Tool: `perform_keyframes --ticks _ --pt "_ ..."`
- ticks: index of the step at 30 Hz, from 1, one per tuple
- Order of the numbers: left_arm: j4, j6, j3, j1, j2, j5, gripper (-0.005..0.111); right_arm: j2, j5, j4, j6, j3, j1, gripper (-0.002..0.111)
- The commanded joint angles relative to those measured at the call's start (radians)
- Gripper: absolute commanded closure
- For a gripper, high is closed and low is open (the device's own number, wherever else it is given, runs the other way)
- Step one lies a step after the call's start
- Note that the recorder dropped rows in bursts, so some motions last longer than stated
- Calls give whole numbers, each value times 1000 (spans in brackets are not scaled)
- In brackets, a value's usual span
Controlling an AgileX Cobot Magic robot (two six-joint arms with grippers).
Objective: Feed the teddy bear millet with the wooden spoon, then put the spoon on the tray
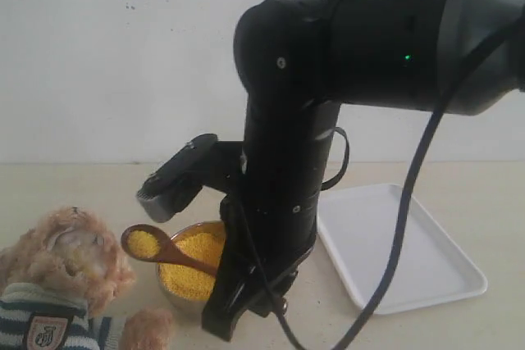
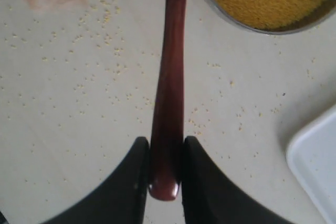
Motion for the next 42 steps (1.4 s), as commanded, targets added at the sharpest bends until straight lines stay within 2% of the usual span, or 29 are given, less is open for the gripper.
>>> perform_keyframes --ticks 1,12,20,33,42 --pt "-22 8 1 2 -7 23 103 -15 2 -53 13 -2 57 106" --pt "-22 8 1 2 -7 23 103 -15 2 -125 46 -7 126 106" --pt "-22 8 1 2 -7 23 103 -13 2 -226 67 -83 192 106" --pt "-22 8 1 2 -7 23 103 16 2 -284 85 -88 219 106" --pt "-22 8 1 2 -7 23 103 86 2 -428 99 -93 274 106"
